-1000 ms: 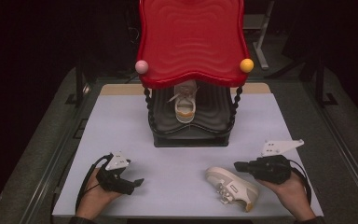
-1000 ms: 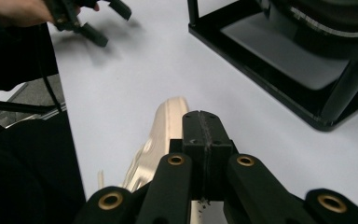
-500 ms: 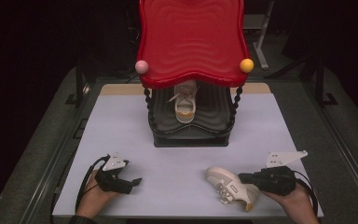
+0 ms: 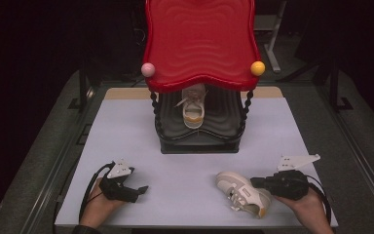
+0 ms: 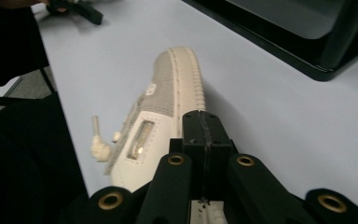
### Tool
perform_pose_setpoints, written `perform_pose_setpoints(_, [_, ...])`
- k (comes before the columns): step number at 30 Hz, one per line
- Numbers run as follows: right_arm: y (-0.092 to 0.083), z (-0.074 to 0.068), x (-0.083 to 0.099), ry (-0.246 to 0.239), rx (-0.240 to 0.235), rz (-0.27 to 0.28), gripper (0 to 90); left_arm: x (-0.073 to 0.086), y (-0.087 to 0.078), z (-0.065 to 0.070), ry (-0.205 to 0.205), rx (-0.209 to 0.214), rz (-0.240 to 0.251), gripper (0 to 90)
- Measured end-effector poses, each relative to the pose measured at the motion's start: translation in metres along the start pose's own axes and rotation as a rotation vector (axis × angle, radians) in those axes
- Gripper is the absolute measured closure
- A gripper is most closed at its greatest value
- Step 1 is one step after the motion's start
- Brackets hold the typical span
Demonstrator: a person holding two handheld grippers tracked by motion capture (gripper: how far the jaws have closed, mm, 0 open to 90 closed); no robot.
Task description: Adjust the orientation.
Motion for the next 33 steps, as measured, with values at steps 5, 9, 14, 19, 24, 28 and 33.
perform_pose_setpoints(5, [0.002,0.011,-0.001,0.016,0.014,-0.008,89.6,0.0,0.0,0.0,0.0,0.001,0.0,13.0])
perform_pose_setpoints(9, [0.004,0.018,-0.002,0.03,0.02,-0.013,89.6,0.0,0.0,0.0,-0.002,0.002,0.0,13.0])
perform_pose_setpoints(14, [0.008,0.031,-0.001,0.054,0.029,-0.025,89.7,0.0,0.0,0.0,-0.002,0.002,0.0,12.9])
perform_pose_setpoints(19, [0.011,0.039,0.001,0.069,0.033,-0.029,89.7,0.0,0.0,0.0,-0.003,0.003,0.0,13.0])
perform_pose_setpoints(24, [0.016,0.047,0.003,0.076,0.048,-0.054,89.6,0.0,0.0,0.0,-0.003,0.003,0.0,12.9])
perform_pose_setpoints(28, [0.024,0.053,0.008,0.088,0.059,-0.11,89.7,0.0,0.0,0.0,-0.004,0.003,0.001,13.0])
perform_pose_setpoints(33, [0.017,0.055,0.012,0.101,0.067,-0.094,89.6,0.0,0.0,0.0,-0.003,0.003,0.001,13.0])
Point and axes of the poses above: each handheld gripper's, and its own axes: y roughly forward along the jaws, x roughly out of its underside, z roughly to its right, the point moved 3 cm from there along y, roughly forward along the jaws, and after that the axes turned 10 degrees about -z, right-handed, at the moved point
